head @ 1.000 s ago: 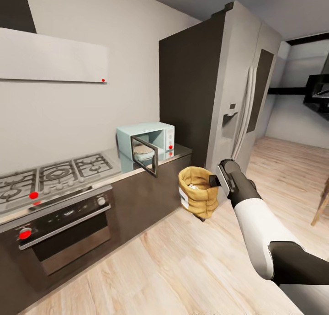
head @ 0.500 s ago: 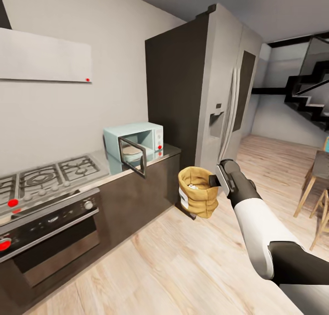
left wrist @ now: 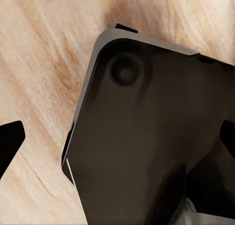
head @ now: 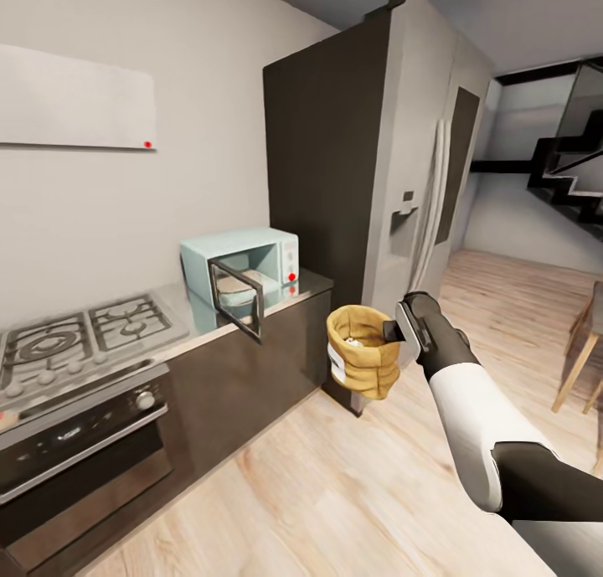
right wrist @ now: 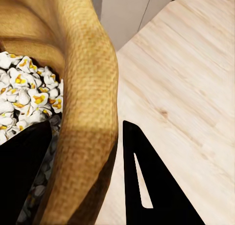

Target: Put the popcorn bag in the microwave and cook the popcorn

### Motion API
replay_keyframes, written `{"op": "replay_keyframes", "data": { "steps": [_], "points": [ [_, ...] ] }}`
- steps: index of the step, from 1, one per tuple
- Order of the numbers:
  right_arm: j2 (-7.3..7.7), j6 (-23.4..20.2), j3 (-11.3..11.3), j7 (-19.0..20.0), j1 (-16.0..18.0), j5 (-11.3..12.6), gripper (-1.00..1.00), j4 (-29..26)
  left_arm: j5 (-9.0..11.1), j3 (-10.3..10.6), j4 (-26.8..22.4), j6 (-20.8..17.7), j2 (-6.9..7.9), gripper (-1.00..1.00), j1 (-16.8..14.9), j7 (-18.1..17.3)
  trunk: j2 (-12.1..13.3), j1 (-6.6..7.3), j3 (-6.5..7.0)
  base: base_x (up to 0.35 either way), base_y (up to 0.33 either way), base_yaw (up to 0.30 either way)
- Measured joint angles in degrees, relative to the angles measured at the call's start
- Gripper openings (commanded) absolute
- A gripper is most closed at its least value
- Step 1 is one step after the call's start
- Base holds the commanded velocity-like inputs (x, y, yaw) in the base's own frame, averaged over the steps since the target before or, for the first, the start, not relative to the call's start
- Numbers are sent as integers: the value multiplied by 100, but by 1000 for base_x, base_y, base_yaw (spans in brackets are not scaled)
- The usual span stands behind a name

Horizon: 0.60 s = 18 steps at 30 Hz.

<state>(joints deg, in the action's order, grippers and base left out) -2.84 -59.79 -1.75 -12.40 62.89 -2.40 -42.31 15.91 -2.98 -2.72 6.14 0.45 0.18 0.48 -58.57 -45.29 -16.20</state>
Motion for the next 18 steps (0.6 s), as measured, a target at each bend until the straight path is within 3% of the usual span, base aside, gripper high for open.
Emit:
{"op": "replay_keyframes", "data": {
  "steps": [18],
  "points": [
    [-56,0,15,-7,0,-8,-100,-17,0,-8,-9,24,9,100,-2,0,0,-1,0,282,-222,5]
  ]
}}
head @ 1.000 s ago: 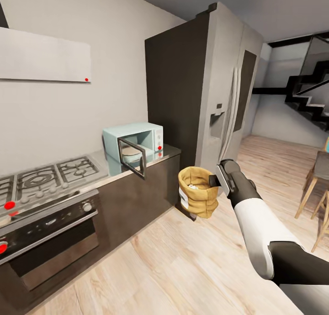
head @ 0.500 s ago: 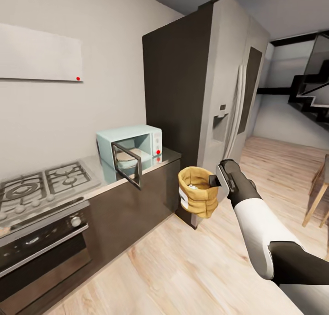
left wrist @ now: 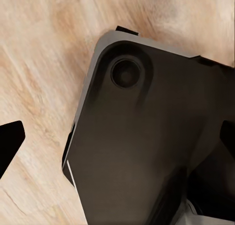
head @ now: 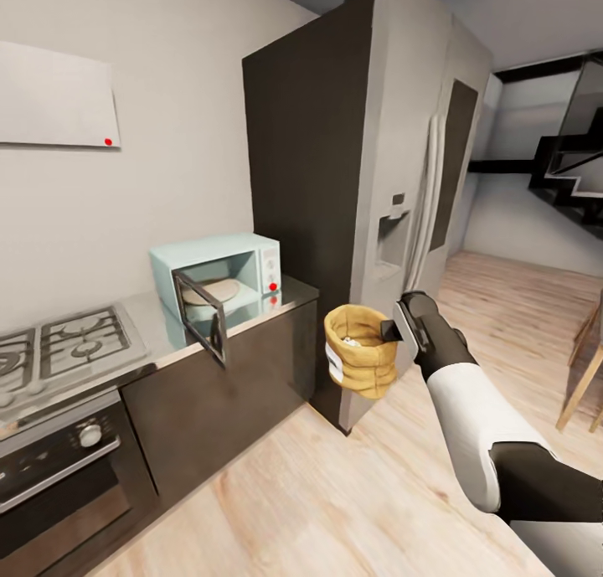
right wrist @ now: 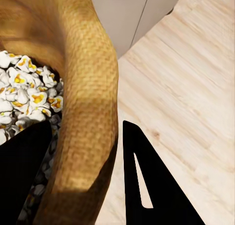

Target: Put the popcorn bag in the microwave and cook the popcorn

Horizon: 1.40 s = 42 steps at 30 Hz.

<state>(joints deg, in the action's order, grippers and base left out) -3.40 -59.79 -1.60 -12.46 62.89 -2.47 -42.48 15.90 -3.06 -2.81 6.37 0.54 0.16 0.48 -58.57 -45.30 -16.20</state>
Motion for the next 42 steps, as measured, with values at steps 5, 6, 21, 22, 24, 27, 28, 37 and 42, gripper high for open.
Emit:
{"op": "replay_keyframes", "data": {
  "steps": [5,6,21,22,24,27,28,37,42],
  "points": [
    [-9,0,1,-1,1,-2,-100,0,0,0,1,6,0,100,0,0,0,0,0,276,-230,202],
    [-9,0,1,-1,1,-2,-100,0,0,0,0,6,0,100,0,0,0,0,0,268,-230,238],
    [-13,0,8,0,0,-3,-100,-1,1,-8,-1,16,0,100,0,0,1,-2,0,79,-65,241],
    [-13,0,9,0,0,-3,-100,-1,1,-7,-1,16,0,100,0,0,1,-2,0,0,0,240],
    [-14,0,9,0,0,-3,-100,-1,1,-8,-1,16,0,100,0,0,1,-2,0,0,0,240],
    [-14,0,9,0,0,-3,-100,-1,1,-8,-1,16,0,100,1,0,1,-2,0,0,0,240],
    [-14,0,9,0,0,-3,-100,-1,1,-8,-1,16,0,100,0,0,1,-2,0,0,0,240],
    [-15,0,9,0,0,-3,-100,-1,1,-8,-1,16,0,100,0,8,1,-2,0,0,0,238],
    [-16,0,9,0,0,-2,-100,-1,1,-8,-1,16,1,100,0,7,1,-2,0,0,0,232]
  ]
}}
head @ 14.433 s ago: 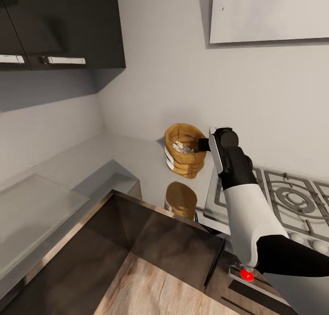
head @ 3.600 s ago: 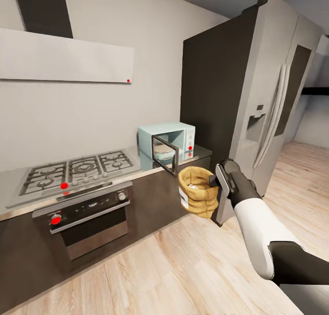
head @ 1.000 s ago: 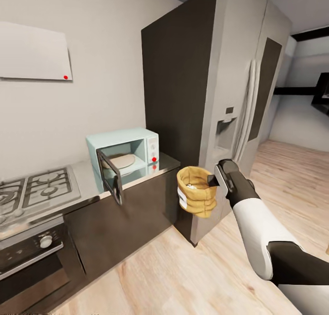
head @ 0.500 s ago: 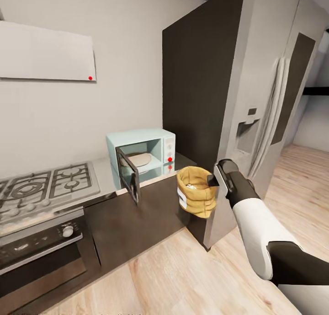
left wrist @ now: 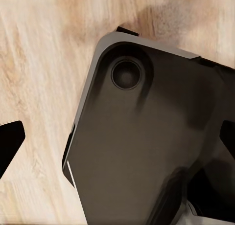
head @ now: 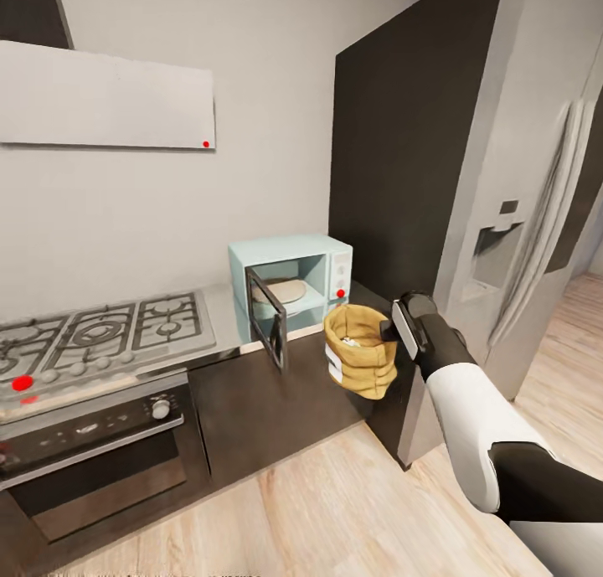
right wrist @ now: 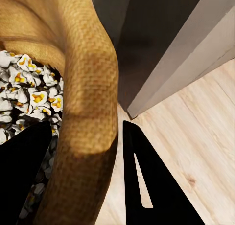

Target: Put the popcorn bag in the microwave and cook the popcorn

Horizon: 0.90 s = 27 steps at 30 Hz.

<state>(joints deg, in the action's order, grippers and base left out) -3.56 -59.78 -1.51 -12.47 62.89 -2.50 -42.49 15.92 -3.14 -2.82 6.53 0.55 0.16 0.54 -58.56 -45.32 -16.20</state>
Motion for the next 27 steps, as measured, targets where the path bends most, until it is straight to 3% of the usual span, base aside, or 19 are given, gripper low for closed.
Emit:
{"op": "replay_keyframes", "data": {
  "steps": [7,27],
  "points": [
    [-7,0,0,-2,0,0,-100,0,0,0,0,0,-1,100,1,1,0,0,0,0,0,206],
    [17,0,-6,-9,0,-16,-100,-53,1,-3,1,2,4,100,2,1,-1,2,0,28,0,4]
  ]
}}
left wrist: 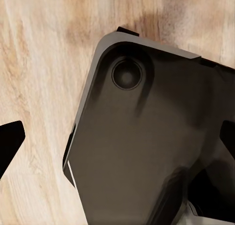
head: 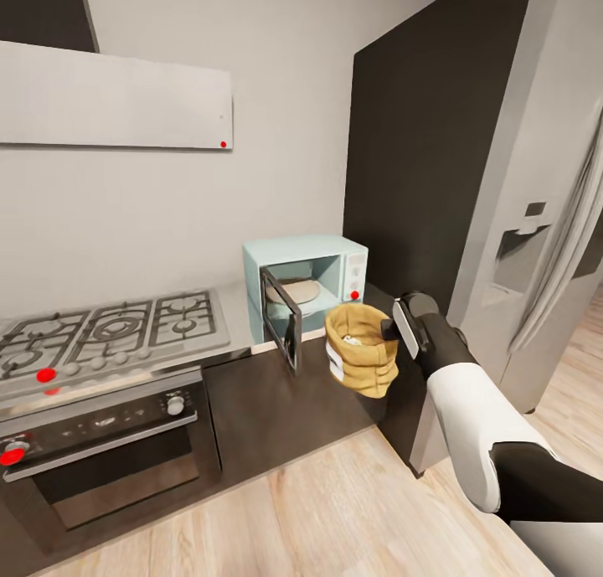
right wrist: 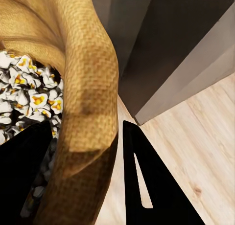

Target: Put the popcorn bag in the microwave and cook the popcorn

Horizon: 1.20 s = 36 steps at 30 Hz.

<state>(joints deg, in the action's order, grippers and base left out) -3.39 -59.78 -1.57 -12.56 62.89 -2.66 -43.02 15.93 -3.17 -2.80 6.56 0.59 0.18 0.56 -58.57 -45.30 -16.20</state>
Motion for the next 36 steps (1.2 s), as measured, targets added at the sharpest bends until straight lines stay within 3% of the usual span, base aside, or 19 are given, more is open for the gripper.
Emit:
{"op": "replay_keyframes", "data": {
  "steps": [13,22,29,36],
  "points": [
    [5,0,-1,10,0,19,-100,-35,0,-5,0,-2,-5,100,-2,0,0,1,0,303,0,0],
    [-49,1,6,10,0,19,-100,-56,0,-5,0,-2,-5,100,-1,-2,1,-2,0,24,0,0],
    [-93,1,15,-12,-9,-37,-100,-371,2,-29,-1,11,4,100,-2,-8,1,-2,0,0,0,0],
    [-42,2,14,-19,-9,-118,-100,-428,2,-29,-6,15,4,100,-1,-6,1,-2,0,0,0,0]
  ]
}}
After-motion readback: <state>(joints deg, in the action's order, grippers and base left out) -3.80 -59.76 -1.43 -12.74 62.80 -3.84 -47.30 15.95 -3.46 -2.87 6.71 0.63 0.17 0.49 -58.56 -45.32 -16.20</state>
